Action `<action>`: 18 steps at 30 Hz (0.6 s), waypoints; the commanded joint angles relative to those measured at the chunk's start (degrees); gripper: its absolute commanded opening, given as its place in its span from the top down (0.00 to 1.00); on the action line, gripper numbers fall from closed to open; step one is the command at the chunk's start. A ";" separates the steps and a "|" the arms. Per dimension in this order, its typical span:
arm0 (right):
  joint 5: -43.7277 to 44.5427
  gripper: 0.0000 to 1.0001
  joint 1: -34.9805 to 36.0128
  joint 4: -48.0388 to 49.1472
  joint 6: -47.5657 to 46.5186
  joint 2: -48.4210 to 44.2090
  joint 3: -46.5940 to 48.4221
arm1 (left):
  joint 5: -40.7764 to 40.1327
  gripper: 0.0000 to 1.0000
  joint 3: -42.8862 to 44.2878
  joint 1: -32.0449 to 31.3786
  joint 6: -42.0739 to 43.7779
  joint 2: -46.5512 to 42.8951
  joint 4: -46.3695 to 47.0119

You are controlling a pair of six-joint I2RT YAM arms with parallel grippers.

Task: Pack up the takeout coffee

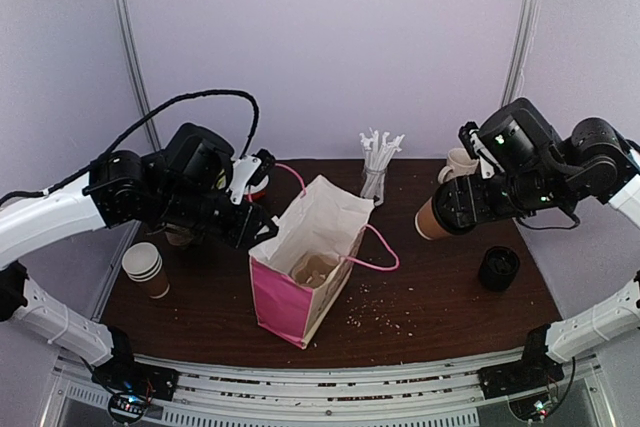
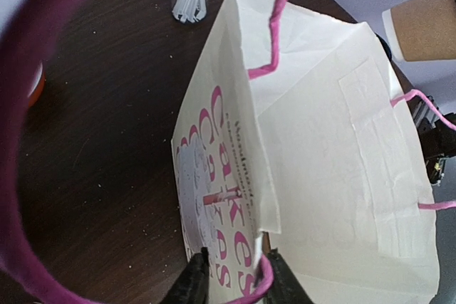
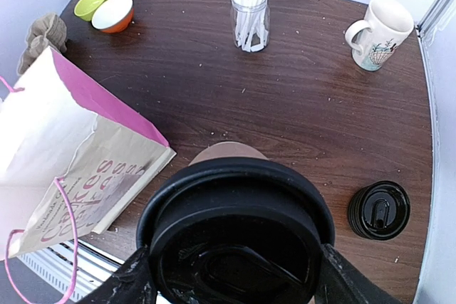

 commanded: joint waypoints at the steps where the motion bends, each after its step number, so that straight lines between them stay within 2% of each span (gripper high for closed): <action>1: 1.50 0.39 0.14 -1.01 1.07 -0.96 2.27 | 0.04 0.77 2.80 0.20 1.61 1.26 0.37; 6: 1.37 0.39 0.11 0.46 1.42 -2.63 3.49 | -1.12 1.00 5.30 0.20 2.55 2.54 -1.08; 11: -0.28 0.39 0.12 3.07 0.91 -4.71 4.30 | -2.42 1.00 8.70 0.16 3.78 4.64 -3.10; 18: -6.41 0.39 0.15 12.57 -1.77 -9.43 0.78 | -6.44 1.00 11.64 -2.11 4.26 7.21 -3.26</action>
